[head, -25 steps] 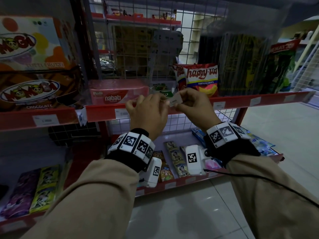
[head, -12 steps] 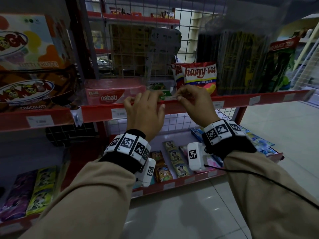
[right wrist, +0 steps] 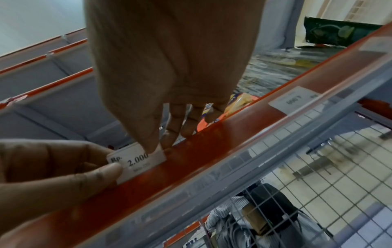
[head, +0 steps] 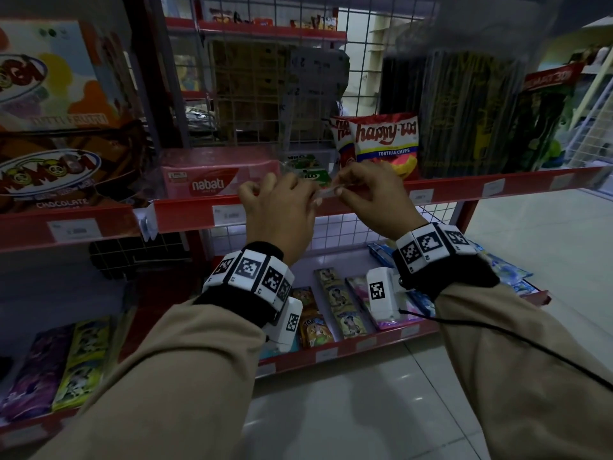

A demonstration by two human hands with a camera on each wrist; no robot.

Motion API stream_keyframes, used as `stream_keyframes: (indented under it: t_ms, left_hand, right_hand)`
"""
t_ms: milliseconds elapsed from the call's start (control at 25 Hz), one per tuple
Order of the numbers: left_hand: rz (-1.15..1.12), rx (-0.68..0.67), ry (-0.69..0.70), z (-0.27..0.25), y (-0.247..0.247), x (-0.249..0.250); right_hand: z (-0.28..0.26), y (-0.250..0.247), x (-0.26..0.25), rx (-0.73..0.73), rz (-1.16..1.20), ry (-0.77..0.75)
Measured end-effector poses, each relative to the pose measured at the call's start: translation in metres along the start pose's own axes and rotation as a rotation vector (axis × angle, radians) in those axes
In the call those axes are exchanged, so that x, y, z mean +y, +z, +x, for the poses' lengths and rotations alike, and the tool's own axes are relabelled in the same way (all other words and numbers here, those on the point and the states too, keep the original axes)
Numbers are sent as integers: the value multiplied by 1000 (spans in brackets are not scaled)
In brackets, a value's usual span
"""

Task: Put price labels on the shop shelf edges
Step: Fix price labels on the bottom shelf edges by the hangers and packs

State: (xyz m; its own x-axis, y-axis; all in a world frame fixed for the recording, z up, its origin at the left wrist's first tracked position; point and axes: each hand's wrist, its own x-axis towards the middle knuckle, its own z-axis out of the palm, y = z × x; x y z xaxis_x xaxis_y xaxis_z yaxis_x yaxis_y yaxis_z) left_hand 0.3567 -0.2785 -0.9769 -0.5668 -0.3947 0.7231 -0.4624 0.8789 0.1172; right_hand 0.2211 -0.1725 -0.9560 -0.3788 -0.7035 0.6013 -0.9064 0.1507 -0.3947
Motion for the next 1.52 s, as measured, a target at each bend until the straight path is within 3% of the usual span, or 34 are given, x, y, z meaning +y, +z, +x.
stream_keyframes:
  t_ms: [280, 1000, 1520]
  left_hand:
    - [35, -38, 10, 6, 0, 2]
    - [-58, -67, 8, 6, -1, -5]
    - [49, -102, 5, 10, -3, -1]
  right_hand:
    - [1, -10, -3, -117, -309, -136]
    - [7, -13, 5, -203, -287, -117]
    - [5, -11, 6, -186, -301, -132]
